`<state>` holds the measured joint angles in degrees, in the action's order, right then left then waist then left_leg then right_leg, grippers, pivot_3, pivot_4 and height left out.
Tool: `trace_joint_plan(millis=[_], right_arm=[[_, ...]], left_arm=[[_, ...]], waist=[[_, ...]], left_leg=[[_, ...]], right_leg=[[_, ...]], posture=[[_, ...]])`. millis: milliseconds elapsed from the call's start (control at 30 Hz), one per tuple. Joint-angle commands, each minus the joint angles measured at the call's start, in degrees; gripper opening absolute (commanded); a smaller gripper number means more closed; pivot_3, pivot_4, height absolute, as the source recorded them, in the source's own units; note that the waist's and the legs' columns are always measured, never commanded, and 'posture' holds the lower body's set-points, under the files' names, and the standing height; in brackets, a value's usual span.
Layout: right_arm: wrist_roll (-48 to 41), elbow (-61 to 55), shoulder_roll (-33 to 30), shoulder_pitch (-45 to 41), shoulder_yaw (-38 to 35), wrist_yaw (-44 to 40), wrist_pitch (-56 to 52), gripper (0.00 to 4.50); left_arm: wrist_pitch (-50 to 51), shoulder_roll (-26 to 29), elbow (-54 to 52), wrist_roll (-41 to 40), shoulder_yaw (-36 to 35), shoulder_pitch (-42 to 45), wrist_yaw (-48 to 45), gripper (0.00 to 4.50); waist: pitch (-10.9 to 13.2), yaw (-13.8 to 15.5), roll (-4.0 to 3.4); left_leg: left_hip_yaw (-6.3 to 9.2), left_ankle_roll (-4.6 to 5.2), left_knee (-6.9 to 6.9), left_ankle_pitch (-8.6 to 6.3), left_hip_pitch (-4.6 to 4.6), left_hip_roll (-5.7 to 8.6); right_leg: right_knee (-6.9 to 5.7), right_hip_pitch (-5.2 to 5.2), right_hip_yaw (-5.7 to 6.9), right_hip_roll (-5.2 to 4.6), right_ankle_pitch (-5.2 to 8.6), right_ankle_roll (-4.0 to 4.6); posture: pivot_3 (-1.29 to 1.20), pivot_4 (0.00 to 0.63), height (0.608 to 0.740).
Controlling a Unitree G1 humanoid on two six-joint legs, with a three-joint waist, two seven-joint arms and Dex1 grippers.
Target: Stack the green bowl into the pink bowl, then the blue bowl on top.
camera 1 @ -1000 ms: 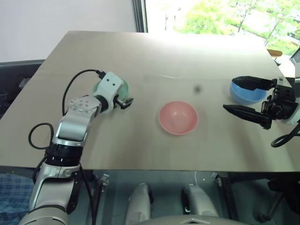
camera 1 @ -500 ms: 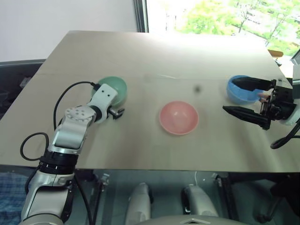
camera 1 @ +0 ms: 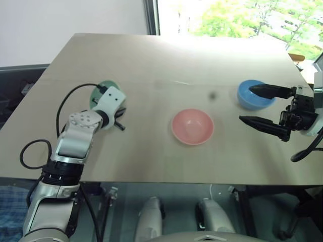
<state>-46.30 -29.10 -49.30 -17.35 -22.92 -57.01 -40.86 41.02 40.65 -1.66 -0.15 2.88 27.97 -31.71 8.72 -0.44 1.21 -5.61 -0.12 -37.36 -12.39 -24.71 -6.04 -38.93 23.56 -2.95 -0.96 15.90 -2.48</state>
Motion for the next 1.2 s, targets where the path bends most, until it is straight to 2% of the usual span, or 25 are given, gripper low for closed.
trace_joint_plan(millis=[33,300,667,833,1100,1200], right_arm=[[-0.99,-0.53,-1.07,-0.11,-0.88,0.33,1.35,4.50],[-0.90,-0.21,-1.00,-0.02,-0.21,0.38,2.01,4.50],[-0.84,-0.08,-0.99,0.11,0.48,0.63,2.45,4.50],[-0.55,-0.38,-0.95,0.74,0.57,0.91,2.83,4.50],[-1.02,-1.15,-1.38,1.52,-0.03,1.74,3.01,4.50],[-1.16,-1.45,-1.56,2.00,-0.27,2.14,3.14,4.50]], left_arm=[[-0.56,-0.04,0.05,0.30,0.07,0.54,-0.45,0.12],[-6.87,-2.82,0.85,-2.86,-0.10,4.92,-4.99,0.12],[-22.15,-2.68,0.46,-6.58,6.97,15.84,-25.32,0.12],[-32.11,-4.96,2.23,-6.73,10.85,18.71,-32.70,0.12],[-44.94,-8.19,2.81,-9.48,15.44,19.73,-45.04,0.12],[-44.27,-8.45,2.24,-11.16,15.24,19.07,-47.42,0.12]], waist=[[0.00,0.00,0.00],[0.01,0.62,0.03],[0.02,1.21,0.03],[0.02,1.18,0.03],[0.02,1.12,0.03],[0.02,1.07,0.02]], left_leg=[[0.00,0.00,0.00,0.00,0.00,0.00],[0.01,0.00,-0.05,0.00,-0.04,0.00],[0.01,0.00,-0.05,0.00,-0.05,0.01],[0.00,0.00,-0.06,0.00,-0.05,0.01],[0.01,0.00,-0.09,0.01,-0.05,0.00],[0.00,0.00,-0.09,0.01,-0.04,0.00]], right_leg=[[0.00,0.00,0.00,0.00,0.00,0.00],[0.00,0.00,0.03,0.00,0.00,0.00],[0.01,0.00,0.02,0.01,0.00,0.00],[0.01,0.00,0.00,0.02,0.00,0.00],[0.01,-0.01,-0.01,0.04,0.00,-0.01],[0.00,-0.01,-0.03,0.04,0.00,-0.01]], posture=[[0.00,0.150,0.740],[0.00,0.150,0.740],[0.00,0.150,0.740],[0.00,0.150,0.740],[0.00,0.150,0.740],[0.00,0.150,0.740]])
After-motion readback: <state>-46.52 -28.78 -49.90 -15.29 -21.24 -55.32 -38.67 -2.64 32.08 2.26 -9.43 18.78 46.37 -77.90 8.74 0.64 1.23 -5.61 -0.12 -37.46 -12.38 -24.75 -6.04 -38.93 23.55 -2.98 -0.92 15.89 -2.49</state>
